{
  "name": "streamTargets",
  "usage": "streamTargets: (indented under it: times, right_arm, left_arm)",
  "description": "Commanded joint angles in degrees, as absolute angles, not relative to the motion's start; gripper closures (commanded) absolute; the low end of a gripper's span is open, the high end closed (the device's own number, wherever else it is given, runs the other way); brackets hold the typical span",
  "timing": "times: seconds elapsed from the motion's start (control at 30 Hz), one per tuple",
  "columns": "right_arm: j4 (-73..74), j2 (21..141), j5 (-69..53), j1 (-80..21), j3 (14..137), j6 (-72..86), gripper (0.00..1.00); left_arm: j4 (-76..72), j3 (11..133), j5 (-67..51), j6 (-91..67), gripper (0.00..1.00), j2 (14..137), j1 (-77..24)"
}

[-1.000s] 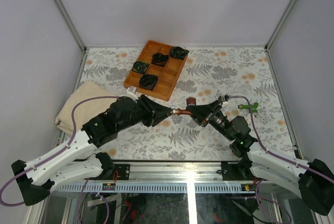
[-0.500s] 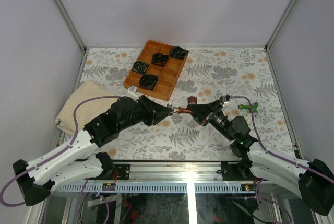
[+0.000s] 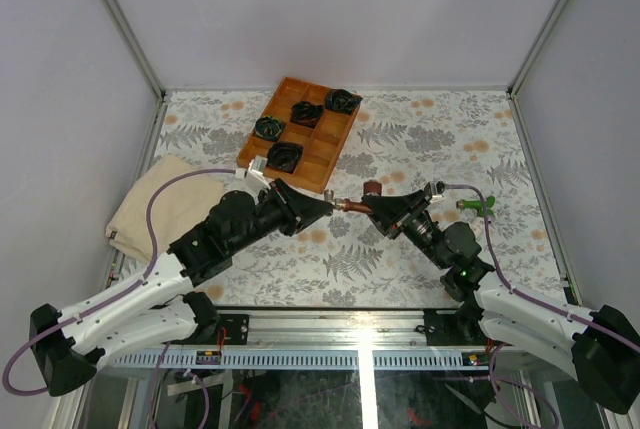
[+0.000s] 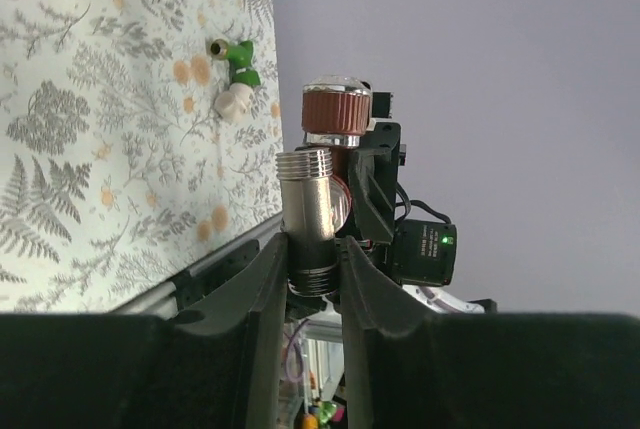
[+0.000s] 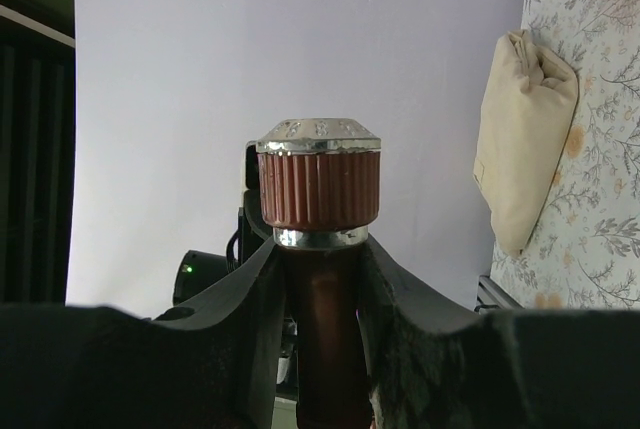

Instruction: Install the water faucets

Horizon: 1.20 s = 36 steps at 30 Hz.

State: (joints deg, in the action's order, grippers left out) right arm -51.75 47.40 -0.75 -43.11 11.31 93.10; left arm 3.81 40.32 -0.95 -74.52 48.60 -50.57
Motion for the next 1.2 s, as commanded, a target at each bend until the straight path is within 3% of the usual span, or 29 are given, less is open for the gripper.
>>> streamTargets:
  times: [0.0, 0.43, 1.17]
  right_arm:
    - [-59.05, 46.49, -5.68, -44.14, 12.92, 95.89, 1.0]
    - [-62.96, 47.91, -7.25, -44.13, 12.68, 99.98, 1.0]
    - [-62.1, 46.97, -11.79, -44.16, 14.59, 104.14, 1.0]
  left_arm:
    - [-9.7, 36.92, -0.93, -63.66, 1.0, 49.19, -50.65]
    - [-29.01, 29.17, -8.41, -37.01, 1.0, 45.29, -50.71]
    - [-30.54, 26.41, -22.3, 12.17, 1.0, 45.68, -50.71]
